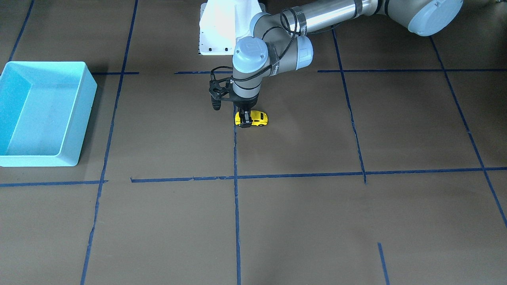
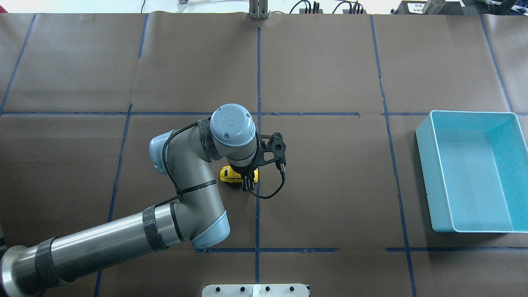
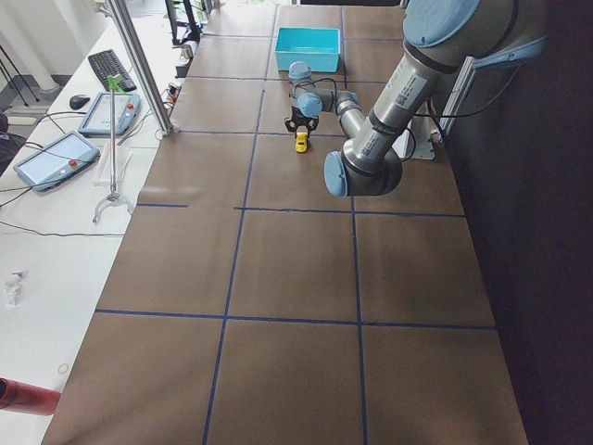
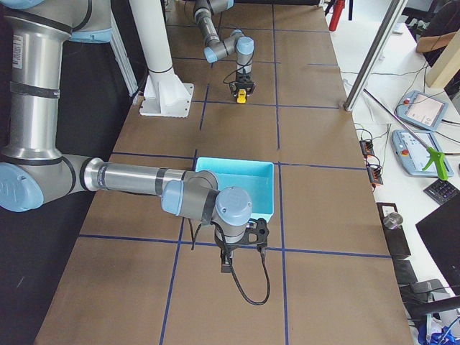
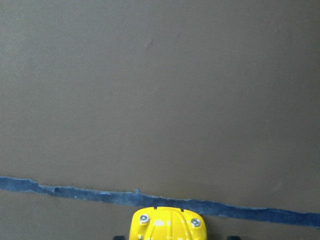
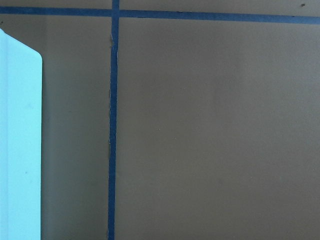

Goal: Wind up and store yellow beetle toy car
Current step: 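Close the left gripper on the car and press it down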

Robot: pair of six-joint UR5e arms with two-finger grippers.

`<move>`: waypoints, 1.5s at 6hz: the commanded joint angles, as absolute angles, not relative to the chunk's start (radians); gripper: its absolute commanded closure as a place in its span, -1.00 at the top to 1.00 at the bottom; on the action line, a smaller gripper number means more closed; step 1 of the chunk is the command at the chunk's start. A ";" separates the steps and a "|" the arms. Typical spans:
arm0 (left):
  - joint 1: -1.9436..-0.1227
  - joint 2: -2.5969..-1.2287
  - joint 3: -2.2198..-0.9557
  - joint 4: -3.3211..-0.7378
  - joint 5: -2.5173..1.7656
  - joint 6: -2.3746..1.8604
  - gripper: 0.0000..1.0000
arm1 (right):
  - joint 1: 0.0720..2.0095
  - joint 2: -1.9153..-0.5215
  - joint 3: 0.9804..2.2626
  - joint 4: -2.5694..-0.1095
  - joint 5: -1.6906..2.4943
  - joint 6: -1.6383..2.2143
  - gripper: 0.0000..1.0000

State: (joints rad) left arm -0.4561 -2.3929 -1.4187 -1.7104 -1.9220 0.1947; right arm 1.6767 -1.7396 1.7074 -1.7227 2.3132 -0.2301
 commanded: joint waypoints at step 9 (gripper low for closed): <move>-0.474 -2.294 -1.434 -2.057 -1.922 0.218 -0.98 | 1.677 -1.738 1.704 -1.721 2.312 -0.230 1.00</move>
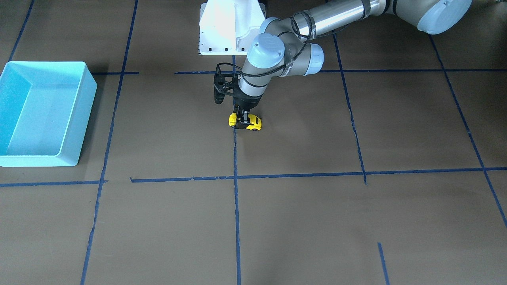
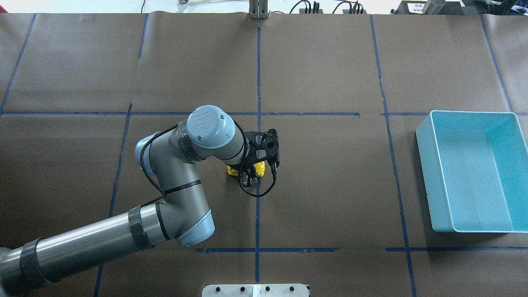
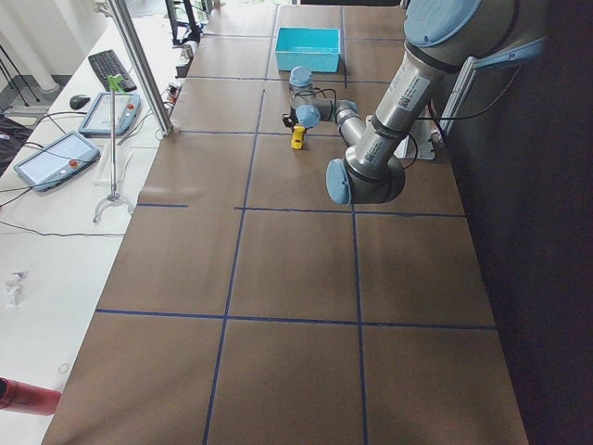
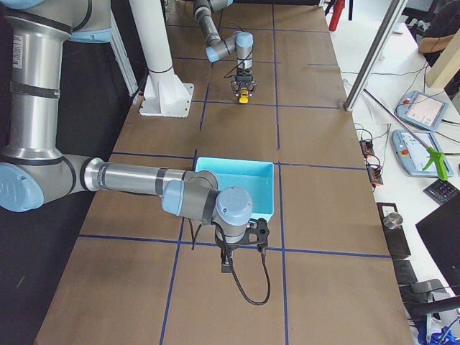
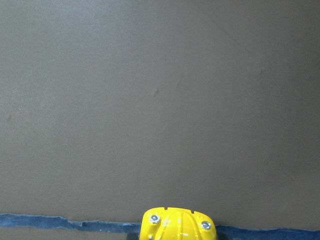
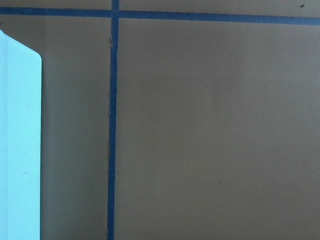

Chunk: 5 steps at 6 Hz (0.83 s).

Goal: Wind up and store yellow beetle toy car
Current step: 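Drag the car backward along the table with the left gripper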

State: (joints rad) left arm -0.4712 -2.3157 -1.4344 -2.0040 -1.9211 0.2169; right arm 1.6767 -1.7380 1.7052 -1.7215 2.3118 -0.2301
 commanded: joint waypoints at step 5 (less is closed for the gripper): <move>-0.517 -2.059 -1.548 -2.262 -1.928 0.219 -0.97 | 1.677 -1.738 1.706 -1.721 2.313 -0.230 1.00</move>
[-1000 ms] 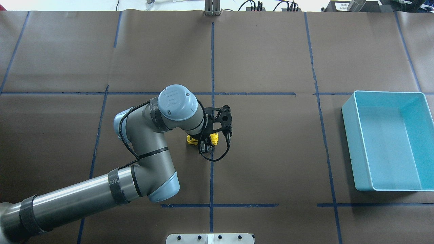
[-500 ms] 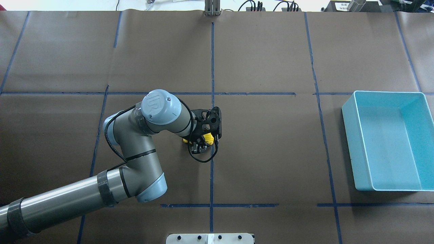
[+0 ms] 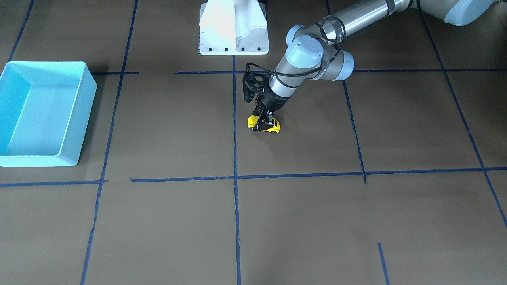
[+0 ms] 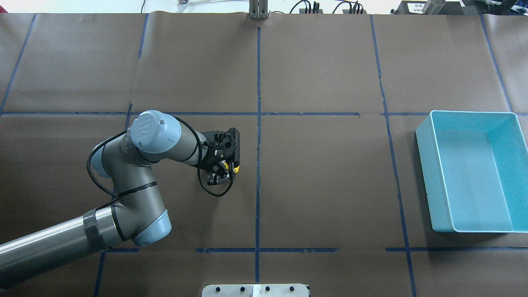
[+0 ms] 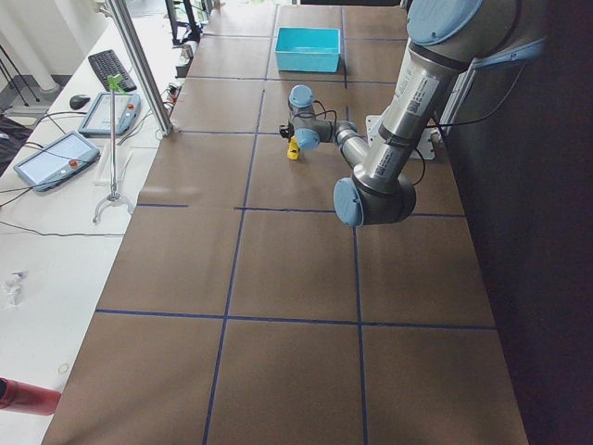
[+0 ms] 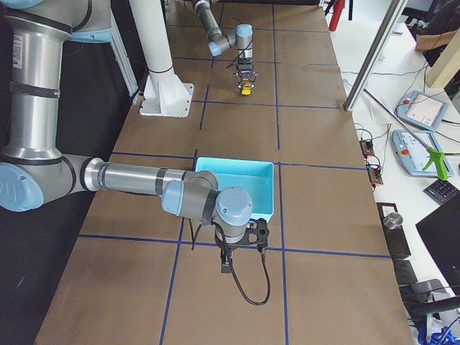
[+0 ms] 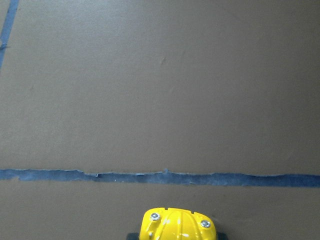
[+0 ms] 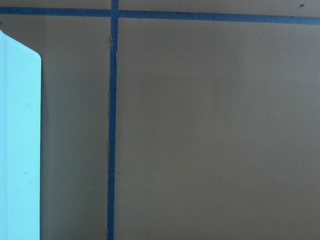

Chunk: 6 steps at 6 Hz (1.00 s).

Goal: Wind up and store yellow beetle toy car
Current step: 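Drag the car backward along the table with the left gripper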

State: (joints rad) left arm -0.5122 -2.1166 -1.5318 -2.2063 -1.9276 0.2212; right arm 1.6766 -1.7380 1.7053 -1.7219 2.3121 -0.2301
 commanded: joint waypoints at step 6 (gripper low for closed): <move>-0.673 -1.844 -1.563 -2.453 -2.135 0.210 1.00 | 1.677 -1.738 1.706 -1.723 2.312 -0.230 1.00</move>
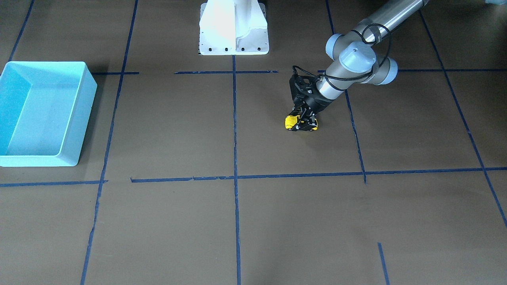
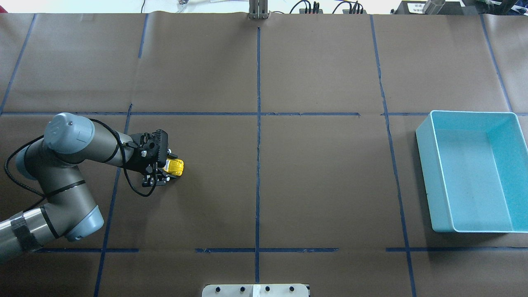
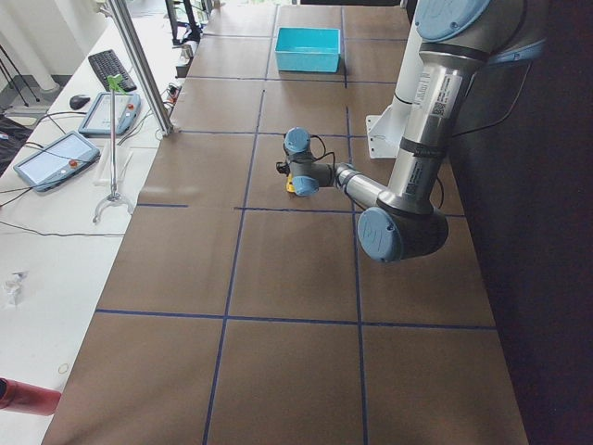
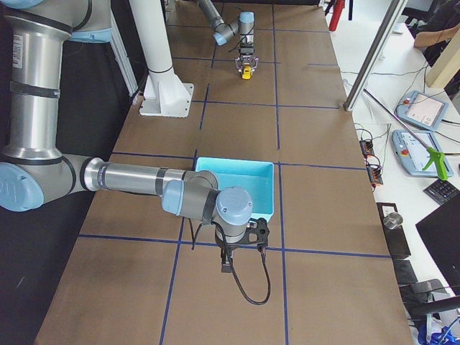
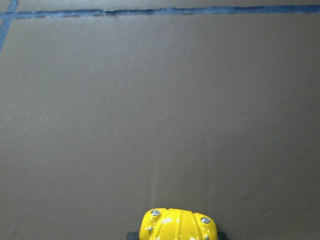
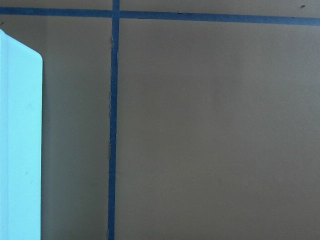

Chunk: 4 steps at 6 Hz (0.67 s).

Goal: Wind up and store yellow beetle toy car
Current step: 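Drag the car backward along the table with the left gripper, then open the left gripper and let the car roll toward the blue bin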

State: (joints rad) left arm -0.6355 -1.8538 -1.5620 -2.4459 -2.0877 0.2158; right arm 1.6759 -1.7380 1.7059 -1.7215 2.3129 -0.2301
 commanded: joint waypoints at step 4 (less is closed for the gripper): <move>-0.710 -1.839 -1.565 -2.450 -2.158 0.204 1.00 | 1.675 -1.738 1.706 -1.721 2.313 -0.230 1.00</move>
